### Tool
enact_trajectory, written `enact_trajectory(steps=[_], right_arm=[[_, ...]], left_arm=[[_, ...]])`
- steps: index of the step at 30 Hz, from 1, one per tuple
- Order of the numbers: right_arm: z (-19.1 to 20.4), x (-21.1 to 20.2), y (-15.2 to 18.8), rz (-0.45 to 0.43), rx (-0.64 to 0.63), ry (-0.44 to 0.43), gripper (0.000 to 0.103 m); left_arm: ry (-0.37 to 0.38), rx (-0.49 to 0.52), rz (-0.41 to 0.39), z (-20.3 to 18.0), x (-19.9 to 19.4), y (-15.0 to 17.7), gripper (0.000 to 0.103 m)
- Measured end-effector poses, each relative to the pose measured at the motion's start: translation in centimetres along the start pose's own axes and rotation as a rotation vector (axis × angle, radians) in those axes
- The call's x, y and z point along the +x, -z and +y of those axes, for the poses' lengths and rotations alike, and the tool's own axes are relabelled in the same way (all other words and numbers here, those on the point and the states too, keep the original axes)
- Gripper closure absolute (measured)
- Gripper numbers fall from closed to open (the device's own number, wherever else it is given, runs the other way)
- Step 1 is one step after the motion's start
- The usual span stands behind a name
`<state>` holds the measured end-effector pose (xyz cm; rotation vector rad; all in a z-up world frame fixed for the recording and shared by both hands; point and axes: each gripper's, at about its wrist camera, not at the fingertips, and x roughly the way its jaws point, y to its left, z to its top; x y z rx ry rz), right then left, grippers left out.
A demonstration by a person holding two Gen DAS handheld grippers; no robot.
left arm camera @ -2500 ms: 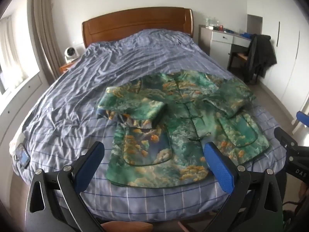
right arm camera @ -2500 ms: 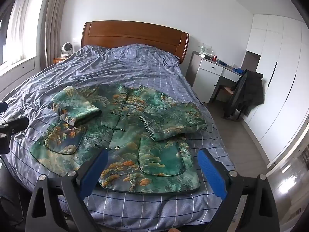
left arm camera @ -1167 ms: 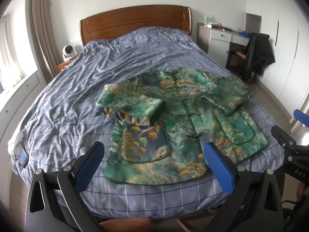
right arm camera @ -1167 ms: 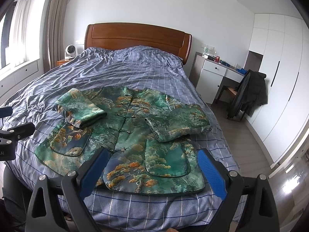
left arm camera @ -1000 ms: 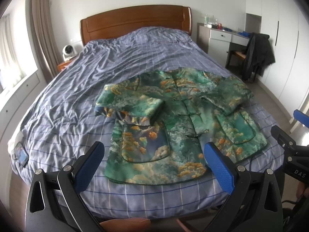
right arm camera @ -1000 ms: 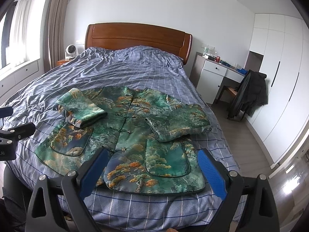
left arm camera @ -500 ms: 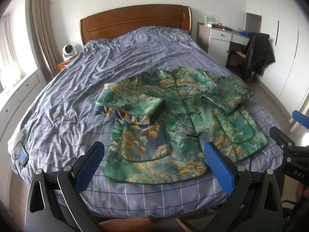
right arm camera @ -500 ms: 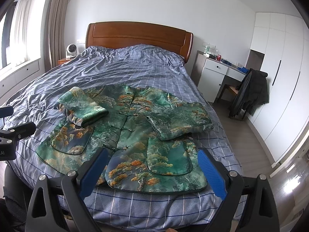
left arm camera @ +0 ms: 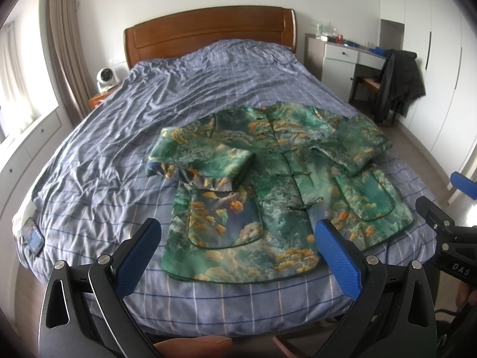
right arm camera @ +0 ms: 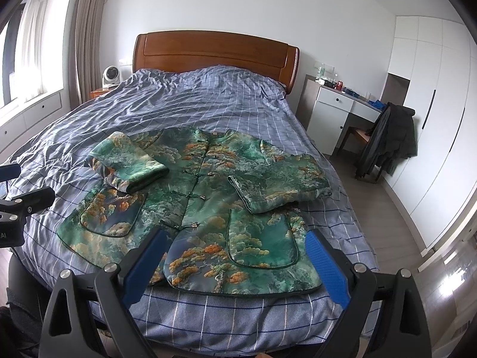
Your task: Fold large clothes
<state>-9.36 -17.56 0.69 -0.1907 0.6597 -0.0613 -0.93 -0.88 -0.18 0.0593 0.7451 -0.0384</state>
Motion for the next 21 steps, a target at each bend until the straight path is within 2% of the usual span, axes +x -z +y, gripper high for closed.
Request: enact_trajectory(steps=[21], right_arm=[[0.05,0.16,0.15,0.004,0.001,-0.004,0.007]], left_arm=[[0.001,0.001,0.003,0.08,0.0,0.18,0.0]])
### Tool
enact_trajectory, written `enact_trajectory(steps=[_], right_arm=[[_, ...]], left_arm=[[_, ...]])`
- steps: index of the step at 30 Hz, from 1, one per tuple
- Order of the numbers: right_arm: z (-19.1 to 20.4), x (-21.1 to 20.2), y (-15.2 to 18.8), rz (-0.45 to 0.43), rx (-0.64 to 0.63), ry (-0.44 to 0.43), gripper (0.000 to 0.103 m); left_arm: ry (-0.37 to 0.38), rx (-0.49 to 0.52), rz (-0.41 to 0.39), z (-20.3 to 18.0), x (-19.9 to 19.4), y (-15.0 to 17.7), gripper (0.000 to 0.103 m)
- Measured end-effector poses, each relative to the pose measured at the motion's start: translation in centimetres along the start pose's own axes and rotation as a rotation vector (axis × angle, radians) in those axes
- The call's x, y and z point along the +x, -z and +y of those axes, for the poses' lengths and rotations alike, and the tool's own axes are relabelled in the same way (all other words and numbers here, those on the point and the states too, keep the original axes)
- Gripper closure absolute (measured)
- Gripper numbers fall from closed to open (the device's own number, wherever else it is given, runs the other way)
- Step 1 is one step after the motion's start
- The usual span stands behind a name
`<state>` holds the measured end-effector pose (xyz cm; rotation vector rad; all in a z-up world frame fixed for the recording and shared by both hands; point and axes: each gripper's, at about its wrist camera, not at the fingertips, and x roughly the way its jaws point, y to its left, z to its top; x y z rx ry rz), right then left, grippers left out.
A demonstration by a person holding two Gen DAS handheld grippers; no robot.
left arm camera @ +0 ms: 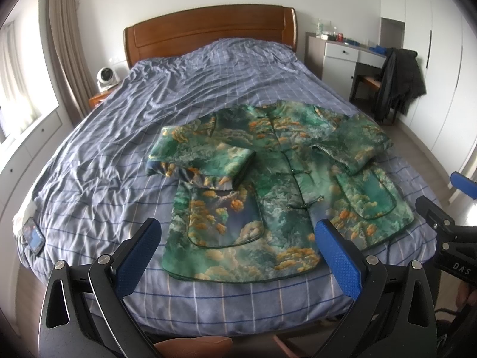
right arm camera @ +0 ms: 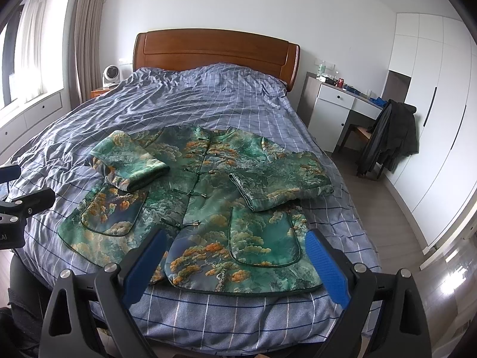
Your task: Fold large clothes
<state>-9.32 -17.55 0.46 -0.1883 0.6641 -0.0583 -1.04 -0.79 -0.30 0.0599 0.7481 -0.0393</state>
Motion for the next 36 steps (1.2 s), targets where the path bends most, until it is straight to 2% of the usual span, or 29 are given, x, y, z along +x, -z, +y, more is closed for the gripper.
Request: enact_trajectory(steps=[36], right_arm=[[0.12,0.06,0.1,0.006,0.002,-0.002,0.007]], left_arm=[[-0.006,0.003,0.004,0.12,0.11,0.26,0.0]])
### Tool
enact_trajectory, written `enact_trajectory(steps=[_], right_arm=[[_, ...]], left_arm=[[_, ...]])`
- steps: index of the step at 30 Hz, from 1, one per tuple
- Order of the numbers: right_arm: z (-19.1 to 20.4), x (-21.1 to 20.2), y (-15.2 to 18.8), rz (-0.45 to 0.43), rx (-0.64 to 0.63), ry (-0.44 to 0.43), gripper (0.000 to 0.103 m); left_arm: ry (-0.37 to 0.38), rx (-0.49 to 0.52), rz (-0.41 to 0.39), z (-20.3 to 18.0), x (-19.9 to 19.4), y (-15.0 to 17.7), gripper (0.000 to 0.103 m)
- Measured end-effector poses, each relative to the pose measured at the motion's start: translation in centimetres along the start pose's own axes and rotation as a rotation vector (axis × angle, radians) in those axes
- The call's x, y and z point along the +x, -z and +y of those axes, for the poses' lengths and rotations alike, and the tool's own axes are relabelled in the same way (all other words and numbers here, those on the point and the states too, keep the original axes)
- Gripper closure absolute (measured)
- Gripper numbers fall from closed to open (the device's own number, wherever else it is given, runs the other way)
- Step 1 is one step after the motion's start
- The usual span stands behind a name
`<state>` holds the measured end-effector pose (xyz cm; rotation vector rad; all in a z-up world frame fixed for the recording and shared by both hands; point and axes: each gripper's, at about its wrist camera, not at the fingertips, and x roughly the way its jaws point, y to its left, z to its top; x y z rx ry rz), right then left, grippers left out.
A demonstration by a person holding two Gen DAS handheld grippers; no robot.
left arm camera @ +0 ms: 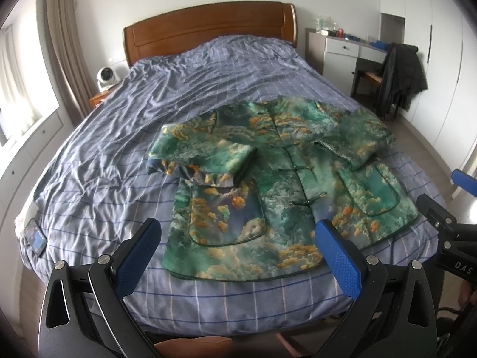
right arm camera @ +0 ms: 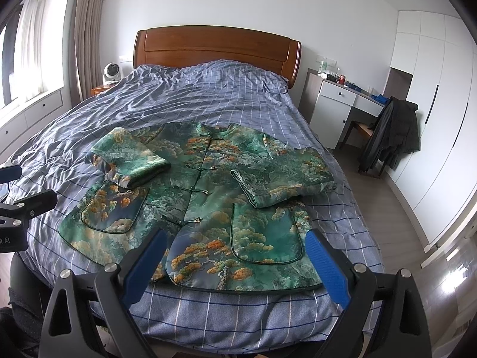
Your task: Fold large clothes
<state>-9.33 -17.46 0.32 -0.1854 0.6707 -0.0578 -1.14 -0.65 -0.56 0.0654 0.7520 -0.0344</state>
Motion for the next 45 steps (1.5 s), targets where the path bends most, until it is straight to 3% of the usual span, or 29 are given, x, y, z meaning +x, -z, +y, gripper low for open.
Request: enact_trajectory(steps=[34,45], right_arm=[[0.9,0.0,1.0,0.001,-0.012,-0.008,0.007],[1.0,-0.2,0.6,0.004,-0.019,-0.01,0.007]], left_arm=[[-0.006,0.009,-0.002,0.7,-0.2,0.8,0.0],[0.048,0.004,0.002,1.4,-0.5,0.4,0.0]])
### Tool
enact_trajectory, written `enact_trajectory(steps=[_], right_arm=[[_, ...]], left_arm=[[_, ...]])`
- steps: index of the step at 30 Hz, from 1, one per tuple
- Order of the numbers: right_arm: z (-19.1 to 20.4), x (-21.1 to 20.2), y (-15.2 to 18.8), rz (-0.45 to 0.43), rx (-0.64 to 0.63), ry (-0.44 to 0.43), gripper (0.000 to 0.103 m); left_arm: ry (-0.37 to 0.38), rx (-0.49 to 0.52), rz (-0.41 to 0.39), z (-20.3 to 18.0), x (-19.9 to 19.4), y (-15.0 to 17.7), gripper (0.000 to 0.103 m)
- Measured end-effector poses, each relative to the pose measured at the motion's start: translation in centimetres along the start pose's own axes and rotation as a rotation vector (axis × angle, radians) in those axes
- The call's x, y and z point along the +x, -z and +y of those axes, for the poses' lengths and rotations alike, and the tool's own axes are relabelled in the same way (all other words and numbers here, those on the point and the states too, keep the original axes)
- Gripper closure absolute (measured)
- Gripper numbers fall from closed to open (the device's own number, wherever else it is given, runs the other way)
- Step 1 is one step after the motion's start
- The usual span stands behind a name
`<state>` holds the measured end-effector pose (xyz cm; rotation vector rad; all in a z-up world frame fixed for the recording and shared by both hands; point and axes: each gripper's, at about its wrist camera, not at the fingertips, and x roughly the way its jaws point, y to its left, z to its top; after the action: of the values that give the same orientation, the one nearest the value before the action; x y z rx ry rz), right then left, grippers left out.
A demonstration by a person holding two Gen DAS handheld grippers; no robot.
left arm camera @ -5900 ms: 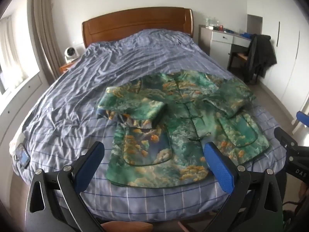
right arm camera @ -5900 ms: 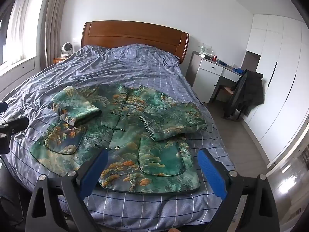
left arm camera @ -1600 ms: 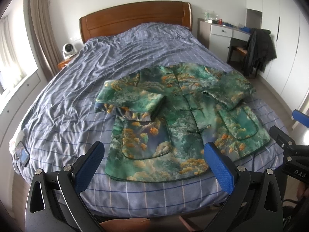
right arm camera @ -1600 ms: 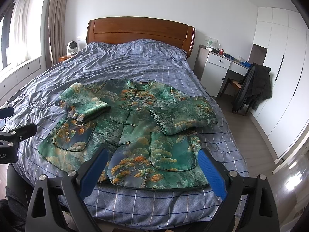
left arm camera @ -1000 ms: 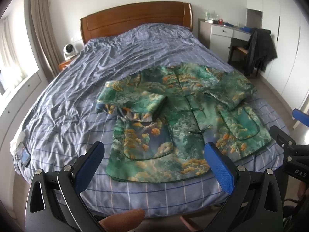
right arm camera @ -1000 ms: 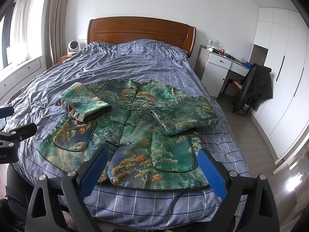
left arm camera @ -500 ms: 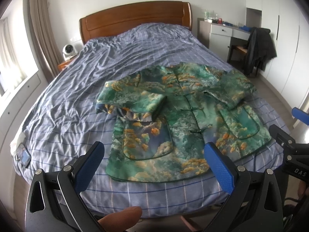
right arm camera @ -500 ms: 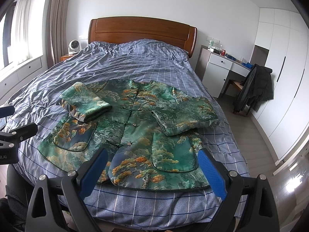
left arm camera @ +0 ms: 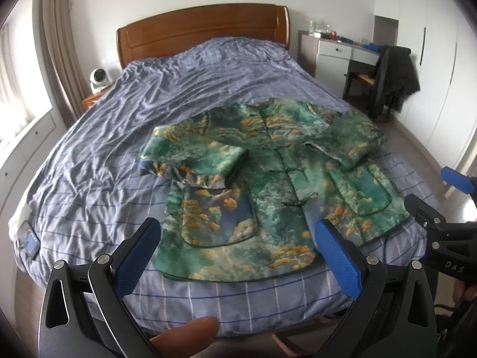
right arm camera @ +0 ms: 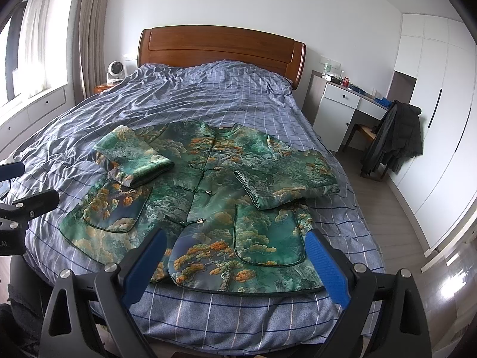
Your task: Fold large clothes
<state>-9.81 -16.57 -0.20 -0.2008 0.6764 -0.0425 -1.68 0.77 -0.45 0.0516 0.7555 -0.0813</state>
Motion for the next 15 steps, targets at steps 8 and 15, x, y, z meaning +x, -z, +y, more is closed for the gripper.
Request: enact_trajectory(steps=[8,15], right_arm=[[-0.2,-0.3,-0.4,-0.016,-0.007,0.0,0.007],[-1.4,-0.2,-1.3,-0.054,0.003,-0.014,0.007]], left_arm=[[0.004,0.018,-0.012,-1.2,0.2,-0.7,0.0],[0.001,-0.009,-0.005,-0.2,0.8,-1.4,0.0]])
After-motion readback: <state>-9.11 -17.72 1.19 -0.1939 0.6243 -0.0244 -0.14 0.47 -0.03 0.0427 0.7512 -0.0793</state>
